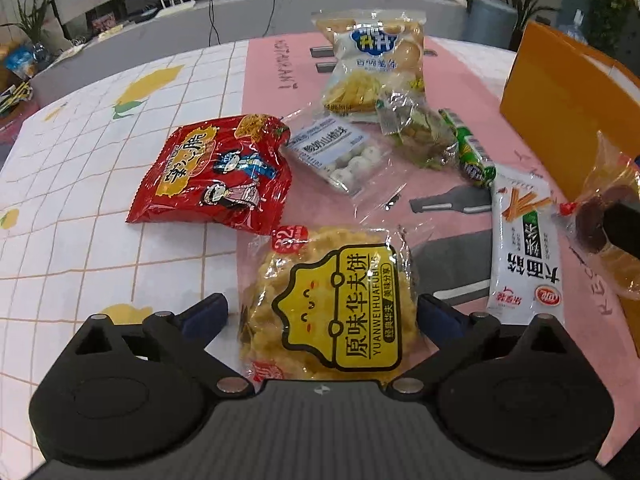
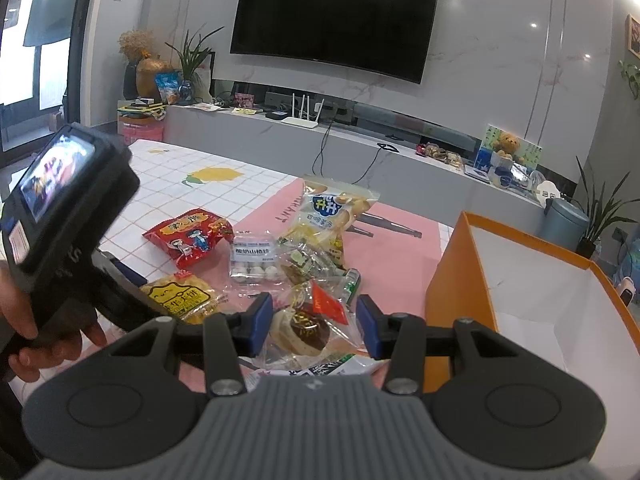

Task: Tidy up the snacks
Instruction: 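Grasp the yellow cookie bag with the left tool, then drop the bread roll into the box with the right tool while the left lifts the cookie bag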

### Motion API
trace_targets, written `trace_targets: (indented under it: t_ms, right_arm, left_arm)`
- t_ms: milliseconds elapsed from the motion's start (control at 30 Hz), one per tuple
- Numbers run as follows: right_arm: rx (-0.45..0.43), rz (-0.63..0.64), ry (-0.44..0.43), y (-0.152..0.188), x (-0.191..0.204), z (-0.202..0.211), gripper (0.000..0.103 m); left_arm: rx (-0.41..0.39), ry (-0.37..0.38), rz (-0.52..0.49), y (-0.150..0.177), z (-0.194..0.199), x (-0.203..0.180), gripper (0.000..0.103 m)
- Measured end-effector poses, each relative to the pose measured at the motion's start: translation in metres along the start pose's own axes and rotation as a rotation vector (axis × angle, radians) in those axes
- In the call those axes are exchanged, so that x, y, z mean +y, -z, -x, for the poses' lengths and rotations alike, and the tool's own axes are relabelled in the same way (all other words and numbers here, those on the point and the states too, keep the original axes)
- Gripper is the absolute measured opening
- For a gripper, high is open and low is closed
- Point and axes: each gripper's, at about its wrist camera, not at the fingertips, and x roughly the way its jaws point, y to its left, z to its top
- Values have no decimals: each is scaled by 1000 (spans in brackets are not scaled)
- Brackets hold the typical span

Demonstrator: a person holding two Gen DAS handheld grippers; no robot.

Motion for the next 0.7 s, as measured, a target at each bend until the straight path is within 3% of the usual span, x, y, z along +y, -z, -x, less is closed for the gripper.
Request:
trace_targets:
  t_ms: [233, 267, 367, 533, 700]
  right_arm:
    - [11, 5, 4, 2, 3, -3, 45]
    - [10, 5, 6, 2, 2, -3, 45]
    - [8, 3, 11, 1, 1, -5, 45]
    - [-13, -22, 18, -2, -5, 0, 45]
    - [-54, -67, 23, -9, -16, 14, 45]
  left_arm:
    - [-28, 27, -6, 1, 0, 4, 103]
    - [-32, 32, -14, 0, 3, 4, 93]
    - [-23, 53, 37, -2, 8, 10, 87]
    - [-13, 99, 92, -5, 14, 17, 84]
    - [-72, 161, 99, -11, 40, 12, 84]
